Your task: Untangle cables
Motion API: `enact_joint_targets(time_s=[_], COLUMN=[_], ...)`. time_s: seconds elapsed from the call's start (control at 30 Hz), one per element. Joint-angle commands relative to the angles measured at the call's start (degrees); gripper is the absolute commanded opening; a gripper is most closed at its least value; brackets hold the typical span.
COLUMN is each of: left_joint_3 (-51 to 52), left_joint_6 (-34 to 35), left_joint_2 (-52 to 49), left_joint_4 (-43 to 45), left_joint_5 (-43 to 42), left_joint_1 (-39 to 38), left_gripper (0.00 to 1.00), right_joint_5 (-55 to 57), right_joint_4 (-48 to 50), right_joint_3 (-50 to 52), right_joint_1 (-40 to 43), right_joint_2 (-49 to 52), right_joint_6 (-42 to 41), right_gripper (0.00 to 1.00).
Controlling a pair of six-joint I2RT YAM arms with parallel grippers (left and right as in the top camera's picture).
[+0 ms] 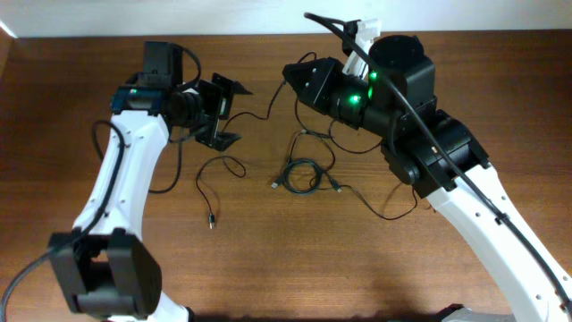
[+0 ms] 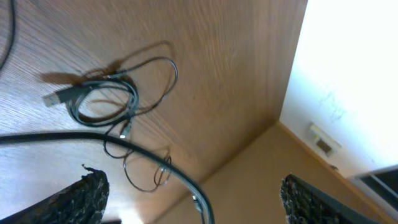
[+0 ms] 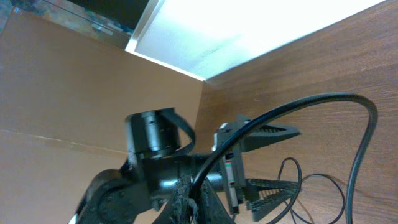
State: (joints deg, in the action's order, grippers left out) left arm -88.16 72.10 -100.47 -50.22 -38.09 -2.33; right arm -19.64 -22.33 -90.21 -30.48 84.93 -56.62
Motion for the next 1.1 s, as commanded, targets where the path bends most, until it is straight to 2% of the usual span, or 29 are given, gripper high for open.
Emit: enact_joint_targets(time_s=[0.0, 0.13, 0.23, 0.33, 0.37, 0.4, 0.43, 0.5, 0.63, 0.87, 1.0, 1.07], left_joint_3=[-0.85, -0.85, -0.85, -0.85, -0.85, -0.85, -0.85, -0.85, -0.85, -0.85, -0.85, -0.85], left_joint_6=[0.81, 0.79, 0.79, 0.79, 0.79, 0.79, 0.81, 0.79, 0.79, 0.76, 0.76, 0.76], left_joint_2=[-1.6, -1.68, -1.68, -1.68, -1.68, -1.68, -1.7, -1.68, -1.7, -1.75, -1.75, -1.75], left_joint_4=[0.31, 0.31, 0.31, 0.31, 0.31, 0.31, 0.31, 0.31, 0.31, 0.28, 0.28, 0.31], left_joint_5=[-7.26, -10.95, -12.74, -12.72, -12.72, -12.66, -12.33, -11.85, -10.01, -6.43, -4.0, -4.02], left_joint_1=[0.24, 0.24, 0.24, 0.24, 0.24, 0.24, 0.24, 0.24, 0.26, 0.26, 0.26, 0.26], left_gripper=[0.87, 0.84, 0.75, 0.71, 0.68, 0.62, 0.51, 0.41, 0.41, 0.34, 0.34, 0.3], right_joint_5=[-0.74, -0.74, -0.74, -0.74, -0.74, -0.74, -0.74, -0.76, -0.74, -0.74, -0.76, -0.76], right_joint_4=[0.13, 0.07, -0.2, -0.72, -0.81, -0.83, -0.83, -0.81, -0.74, -0.35, -0.35, -0.35], right_joint_3=[-0.81, -0.81, -0.81, -0.81, -0.81, -0.81, -0.81, -0.81, -0.81, -0.81, -0.81, -0.81], right_joint_1=[-0.35, -0.33, -0.31, -0.31, -0.31, -0.31, -0.31, -0.31, -0.31, -0.22, -0.22, -0.22], right_joint_2=[0.11, 0.11, 0.11, 0.11, 0.11, 0.11, 0.11, 0.11, 0.11, 0.09, 0.09, 0.11], right_joint_6=[0.2, 0.22, 0.22, 0.2, 0.2, 0.2, 0.2, 0.2, 0.2, 0.2, 0.2, 0.2], right_gripper=[0.04, 0.04, 0.04, 0.04, 0.04, 0.04, 0.04, 0.04, 0.04, 0.04, 0.04, 0.04])
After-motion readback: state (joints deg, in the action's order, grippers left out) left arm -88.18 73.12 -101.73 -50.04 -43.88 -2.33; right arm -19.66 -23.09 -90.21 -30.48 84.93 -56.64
